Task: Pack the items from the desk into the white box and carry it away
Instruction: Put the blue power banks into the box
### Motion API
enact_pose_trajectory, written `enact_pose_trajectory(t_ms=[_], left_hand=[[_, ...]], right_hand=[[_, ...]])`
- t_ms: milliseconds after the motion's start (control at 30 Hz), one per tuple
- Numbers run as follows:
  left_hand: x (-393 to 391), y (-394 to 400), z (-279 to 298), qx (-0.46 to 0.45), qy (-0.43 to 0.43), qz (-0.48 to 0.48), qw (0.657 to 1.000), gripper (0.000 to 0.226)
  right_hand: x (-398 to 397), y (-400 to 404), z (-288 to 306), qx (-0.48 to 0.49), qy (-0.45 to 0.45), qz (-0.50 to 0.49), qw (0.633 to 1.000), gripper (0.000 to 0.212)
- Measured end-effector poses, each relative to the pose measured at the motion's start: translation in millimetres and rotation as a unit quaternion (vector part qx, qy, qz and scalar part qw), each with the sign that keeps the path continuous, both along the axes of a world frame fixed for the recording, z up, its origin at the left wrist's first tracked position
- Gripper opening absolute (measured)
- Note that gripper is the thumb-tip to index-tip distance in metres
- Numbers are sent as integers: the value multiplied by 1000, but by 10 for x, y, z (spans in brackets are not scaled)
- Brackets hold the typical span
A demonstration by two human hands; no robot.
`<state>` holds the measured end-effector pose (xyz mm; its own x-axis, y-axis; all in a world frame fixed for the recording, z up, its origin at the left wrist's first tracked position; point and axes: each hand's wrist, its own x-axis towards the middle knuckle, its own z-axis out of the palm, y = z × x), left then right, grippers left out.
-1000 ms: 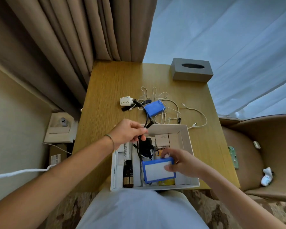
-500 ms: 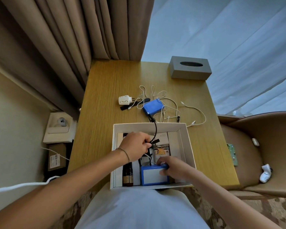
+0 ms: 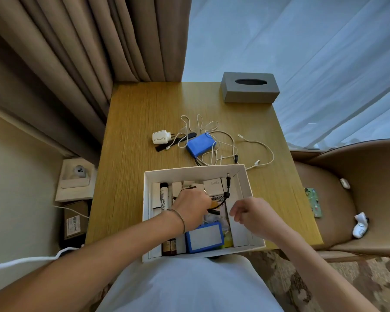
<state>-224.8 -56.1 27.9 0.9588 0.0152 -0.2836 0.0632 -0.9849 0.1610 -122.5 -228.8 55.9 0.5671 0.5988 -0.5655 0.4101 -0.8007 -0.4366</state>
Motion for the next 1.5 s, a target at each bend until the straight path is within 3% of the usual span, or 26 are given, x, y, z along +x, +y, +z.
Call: enact_pose_trajectory(t_ms=[400,733,900,1033,1133,1333,1500], left_hand=[[213,-304,-205,73,50,-105,991,15],[223,-304,-410,31,34,-112,993,17],[141,-179,-244,-88,-59,-41,994,15],[162,40,55,-152,-189,40,969,16],[387,301,246,-173,-221,119,952,16],[1026,857,128,-165,-109,246,949,22],[1436,1098,-245,-109,-22,256,960,35]], right_hand=[[-8,101,-58,72,-27,-32,997,29],[114,147,-17,158,14,-79,984,27],[312,253,103,237,25,-109,965,32],[562,406,163,287,24,-143,947,35],[790,565,154,308,9,-158,938,35],[1195,872,35,306,57,-184,932,36],[1381,971,-106,288,97,-180,936,30]])
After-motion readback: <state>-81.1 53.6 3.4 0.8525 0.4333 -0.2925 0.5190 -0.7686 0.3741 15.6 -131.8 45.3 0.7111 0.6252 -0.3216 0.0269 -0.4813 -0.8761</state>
